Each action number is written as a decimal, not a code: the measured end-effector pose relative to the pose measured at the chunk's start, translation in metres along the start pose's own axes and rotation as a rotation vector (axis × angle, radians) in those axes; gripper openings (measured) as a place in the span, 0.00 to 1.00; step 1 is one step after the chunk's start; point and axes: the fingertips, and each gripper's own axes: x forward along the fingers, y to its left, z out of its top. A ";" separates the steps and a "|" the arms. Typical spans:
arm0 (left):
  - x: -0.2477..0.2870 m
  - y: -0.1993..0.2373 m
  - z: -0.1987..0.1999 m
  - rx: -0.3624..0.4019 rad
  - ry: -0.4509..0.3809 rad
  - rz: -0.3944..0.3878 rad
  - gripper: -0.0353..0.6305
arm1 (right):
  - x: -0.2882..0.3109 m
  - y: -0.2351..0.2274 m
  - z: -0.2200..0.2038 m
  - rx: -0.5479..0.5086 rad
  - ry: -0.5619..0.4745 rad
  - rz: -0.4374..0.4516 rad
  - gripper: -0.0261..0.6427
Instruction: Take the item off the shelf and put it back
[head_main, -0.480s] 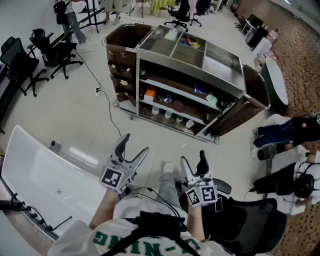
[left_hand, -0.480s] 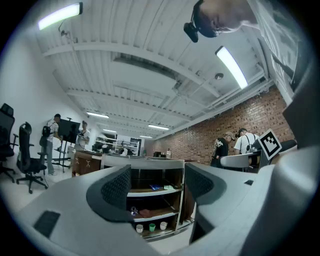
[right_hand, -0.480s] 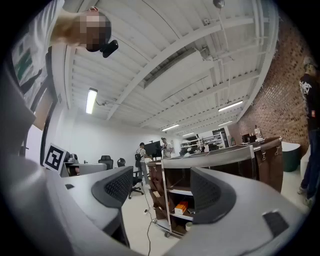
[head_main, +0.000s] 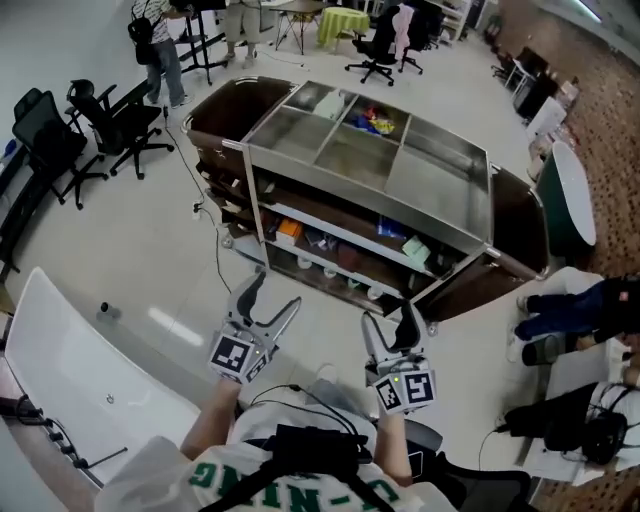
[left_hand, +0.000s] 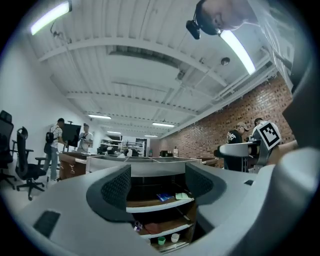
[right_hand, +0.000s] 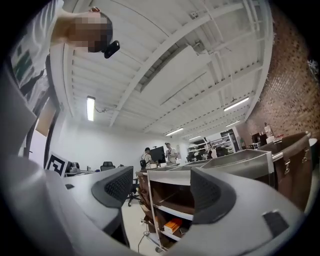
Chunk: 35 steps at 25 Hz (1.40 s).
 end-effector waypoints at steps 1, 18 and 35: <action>0.016 -0.002 0.001 0.013 -0.002 0.006 0.55 | 0.010 -0.012 0.001 0.003 0.002 0.017 0.59; 0.111 0.006 0.001 0.015 0.031 -0.023 0.55 | 0.098 -0.072 -0.020 0.066 0.053 0.052 0.59; 0.059 0.120 -0.177 -0.119 0.313 0.127 0.55 | 0.143 -0.033 -0.109 0.094 0.267 0.069 0.59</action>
